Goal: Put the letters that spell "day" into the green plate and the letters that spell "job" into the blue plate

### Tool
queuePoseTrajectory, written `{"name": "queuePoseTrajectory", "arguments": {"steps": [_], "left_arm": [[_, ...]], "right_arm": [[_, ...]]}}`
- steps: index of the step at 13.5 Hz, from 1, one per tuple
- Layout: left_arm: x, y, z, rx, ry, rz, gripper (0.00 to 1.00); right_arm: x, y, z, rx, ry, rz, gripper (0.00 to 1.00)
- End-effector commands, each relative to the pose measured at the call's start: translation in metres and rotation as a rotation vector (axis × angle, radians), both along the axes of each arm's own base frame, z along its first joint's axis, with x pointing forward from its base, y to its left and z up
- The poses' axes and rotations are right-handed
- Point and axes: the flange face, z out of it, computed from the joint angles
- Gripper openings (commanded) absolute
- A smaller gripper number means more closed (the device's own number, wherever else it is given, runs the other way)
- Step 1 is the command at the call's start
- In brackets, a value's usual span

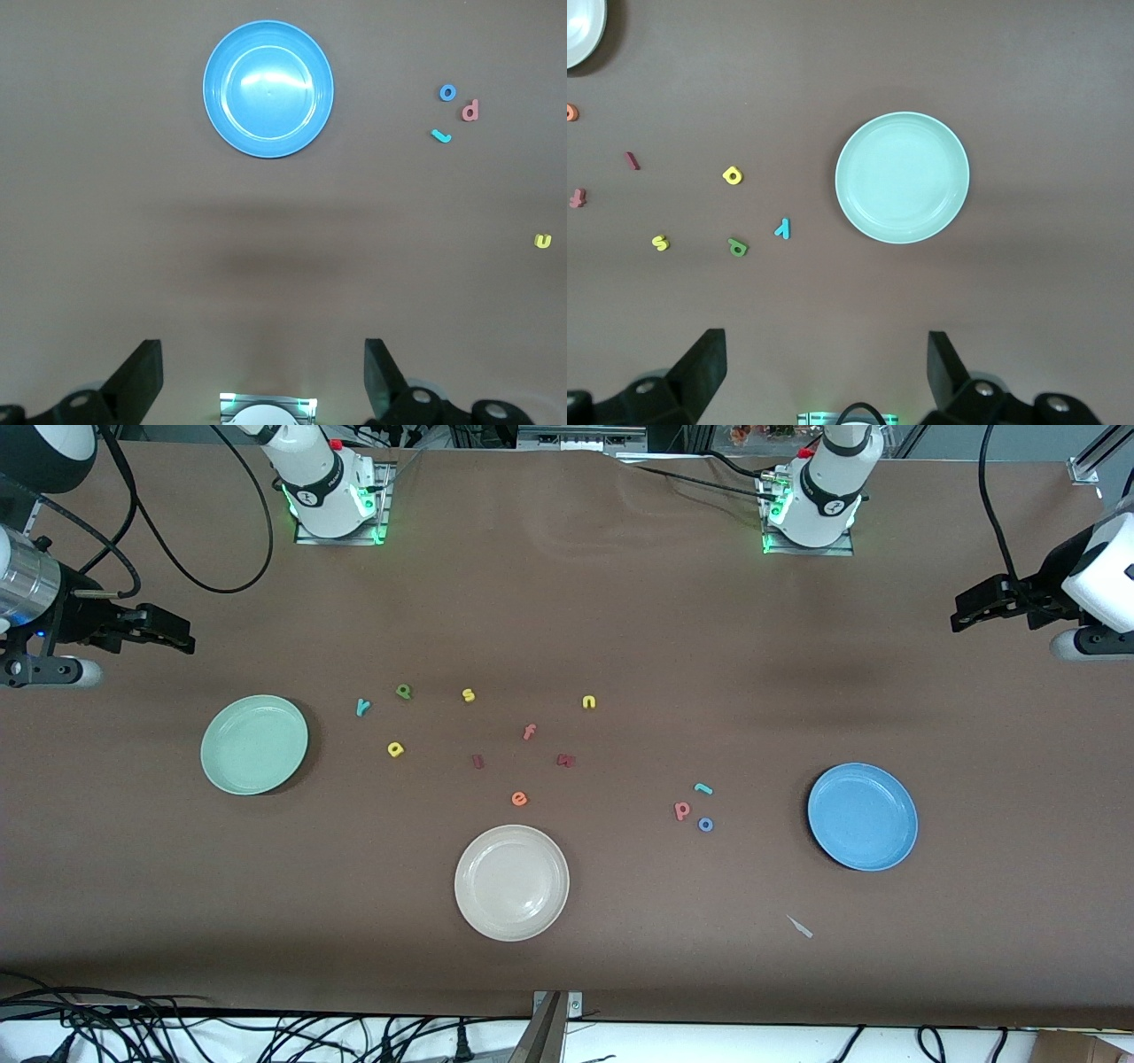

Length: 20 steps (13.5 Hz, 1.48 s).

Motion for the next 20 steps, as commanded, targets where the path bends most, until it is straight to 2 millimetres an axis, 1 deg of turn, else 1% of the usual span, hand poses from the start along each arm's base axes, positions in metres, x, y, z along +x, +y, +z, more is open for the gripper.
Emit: {"name": "queuePoseTrajectory", "arguments": {"steps": [1, 3, 4, 5, 6, 7, 9, 13, 15, 17, 18, 19, 20], "left_arm": [[0.006, -0.005, 0.008, 0.020, -0.022, -0.014, 1.00], [0.005, -0.014, 0.008, 0.027, -0.024, -0.031, 1.00], [0.005, -0.023, 0.008, 0.028, -0.024, -0.037, 1.00], [0.003, -0.037, 0.009, 0.027, -0.025, -0.062, 1.00], [0.003, -0.042, 0.009, 0.024, -0.026, -0.071, 1.00], [0.003, -0.044, 0.013, 0.021, -0.035, -0.074, 1.00], [0.002, -0.058, 0.018, 0.022, -0.046, -0.100, 1.00], [0.002, -0.062, 0.019, 0.005, -0.050, -0.103, 1.00], [0.001, -0.076, 0.019, 0.017, -0.057, -0.130, 1.00], [0.002, -0.075, 0.019, 0.014, -0.058, -0.128, 1.00], [0.008, -0.075, 0.014, 0.012, -0.067, -0.127, 1.00], [0.015, -0.076, 0.012, 0.003, -0.082, -0.127, 1.00], [0.027, -0.073, 0.014, -0.009, -0.111, -0.127, 1.00]], "right_arm": [[-0.004, 0.000, 0.001, 0.009, 0.004, 0.003, 1.00], [-0.004, 0.000, 0.001, 0.009, 0.004, 0.003, 1.00], [-0.004, 0.000, 0.001, 0.009, 0.004, 0.003, 1.00], [-0.004, 0.000, 0.001, 0.009, 0.004, 0.003, 1.00], [-0.004, 0.000, 0.001, 0.009, 0.004, 0.003, 1.00], [-0.005, 0.000, 0.000, 0.009, 0.006, 0.003, 1.00], [-0.005, 0.000, -0.001, 0.009, 0.007, 0.003, 1.00], [-0.005, -0.001, -0.001, 0.009, 0.007, 0.001, 1.00], [-0.004, -0.001, -0.001, 0.009, 0.006, 0.001, 1.00], [-0.004, -0.002, -0.001, 0.009, 0.006, 0.000, 1.00], [-0.004, -0.001, -0.001, 0.009, 0.006, 0.001, 1.00], [-0.004, -0.001, -0.001, 0.009, 0.006, 0.001, 1.00], [-0.004, -0.001, -0.001, 0.009, 0.006, 0.001, 1.00]]}}
